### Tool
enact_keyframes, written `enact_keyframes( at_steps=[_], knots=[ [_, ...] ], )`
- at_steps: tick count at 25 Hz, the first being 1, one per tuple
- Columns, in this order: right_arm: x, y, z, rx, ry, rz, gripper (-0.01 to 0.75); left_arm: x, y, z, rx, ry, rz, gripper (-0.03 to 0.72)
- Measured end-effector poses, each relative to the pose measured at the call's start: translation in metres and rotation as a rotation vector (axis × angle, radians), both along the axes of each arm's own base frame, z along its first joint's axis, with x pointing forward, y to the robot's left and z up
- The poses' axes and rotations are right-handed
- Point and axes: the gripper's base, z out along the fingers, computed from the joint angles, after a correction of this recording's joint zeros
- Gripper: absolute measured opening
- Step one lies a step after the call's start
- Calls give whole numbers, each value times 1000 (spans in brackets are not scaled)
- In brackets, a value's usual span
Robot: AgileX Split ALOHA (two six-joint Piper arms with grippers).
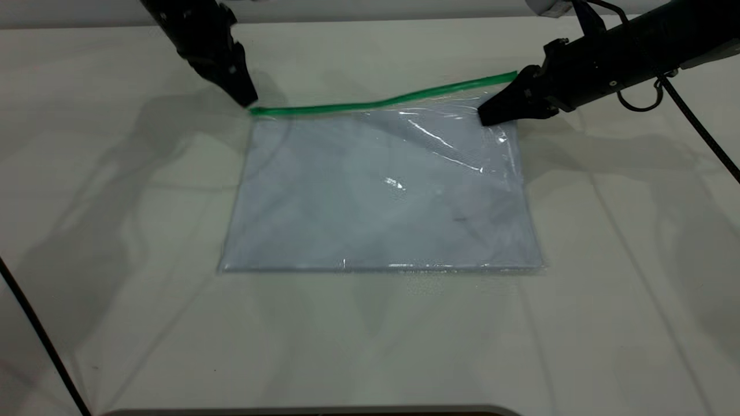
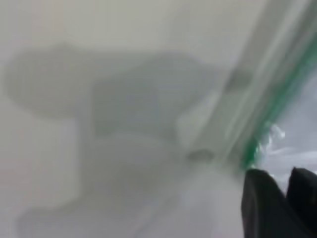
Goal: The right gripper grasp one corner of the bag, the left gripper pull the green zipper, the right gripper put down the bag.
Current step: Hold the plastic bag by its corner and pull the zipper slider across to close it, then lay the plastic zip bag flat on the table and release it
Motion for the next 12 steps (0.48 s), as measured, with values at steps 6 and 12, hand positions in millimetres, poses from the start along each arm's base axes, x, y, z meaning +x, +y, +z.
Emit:
enact_keyframes(
  at_steps=[6, 12],
  knots=[
    [4, -6, 1, -74, -17, -36, 406, 9, -8, 41, -126, -2, 31, 450],
    [20, -27, 35, -331, -79, -145, 601, 9, -21, 119, -170, -92, 29, 487]
  ],
)
